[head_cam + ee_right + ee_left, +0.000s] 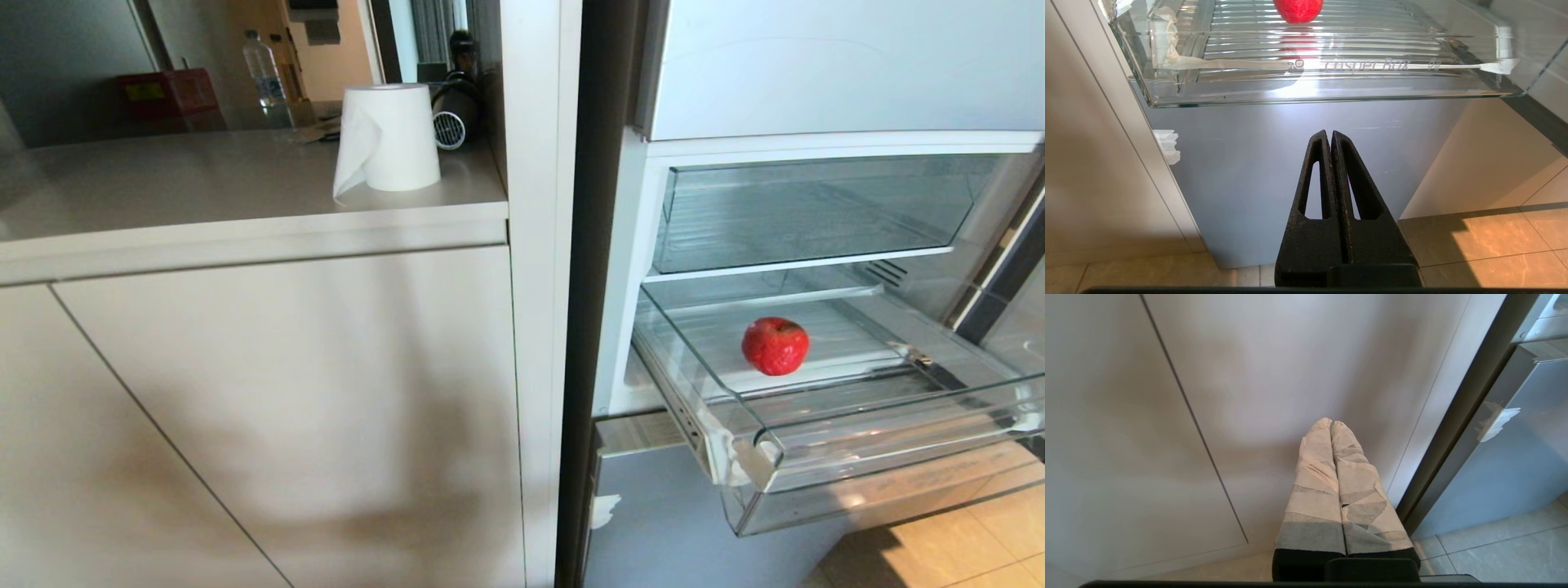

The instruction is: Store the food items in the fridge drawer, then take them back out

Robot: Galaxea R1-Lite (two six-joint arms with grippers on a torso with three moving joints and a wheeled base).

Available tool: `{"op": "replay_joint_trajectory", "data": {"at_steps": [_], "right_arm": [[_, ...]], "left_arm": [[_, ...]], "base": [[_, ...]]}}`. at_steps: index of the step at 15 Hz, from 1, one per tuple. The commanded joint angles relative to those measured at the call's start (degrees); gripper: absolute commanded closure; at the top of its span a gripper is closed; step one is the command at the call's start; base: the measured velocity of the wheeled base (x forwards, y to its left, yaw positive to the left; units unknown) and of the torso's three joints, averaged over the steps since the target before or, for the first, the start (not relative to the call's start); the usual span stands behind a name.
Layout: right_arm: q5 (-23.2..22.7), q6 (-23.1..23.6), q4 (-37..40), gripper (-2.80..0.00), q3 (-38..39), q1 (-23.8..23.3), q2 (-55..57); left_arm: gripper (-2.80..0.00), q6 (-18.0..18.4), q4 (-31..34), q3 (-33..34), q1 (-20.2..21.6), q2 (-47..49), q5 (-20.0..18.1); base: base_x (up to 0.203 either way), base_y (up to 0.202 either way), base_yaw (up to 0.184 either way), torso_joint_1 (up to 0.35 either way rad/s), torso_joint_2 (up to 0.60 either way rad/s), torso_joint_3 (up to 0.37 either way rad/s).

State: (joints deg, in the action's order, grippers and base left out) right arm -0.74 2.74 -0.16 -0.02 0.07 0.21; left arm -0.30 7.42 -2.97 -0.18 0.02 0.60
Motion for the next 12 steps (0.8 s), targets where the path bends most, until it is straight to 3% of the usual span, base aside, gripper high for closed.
{"op": "replay_joint_trajectory", "data": {"at_steps": [1,3,12], "right_arm": [[-0.1,0.2,0.1,0.0,0.0,0.0,-0.2],[-0.2,0.1,0.1,0.0,0.0,0.0,-0.2],[-0.2,0.2,0.0,0.0,0.0,0.0,-0.2]], "left_arm": [[0.0,0.0,0.1,0.0,0.0,0.0,0.0],[0.0,0.0,0.1,0.0,0.0,0.0,0.0],[0.0,0.0,0.1,0.0,0.0,0.0,0.0]], "base": [[0.0,0.0,0.0,0.0,0.0,0.0],[0.001,0.0,-0.053,0.005,0.0,-0.001],[-0.001,0.008,-0.173,0.003,0.01,0.004]]}}
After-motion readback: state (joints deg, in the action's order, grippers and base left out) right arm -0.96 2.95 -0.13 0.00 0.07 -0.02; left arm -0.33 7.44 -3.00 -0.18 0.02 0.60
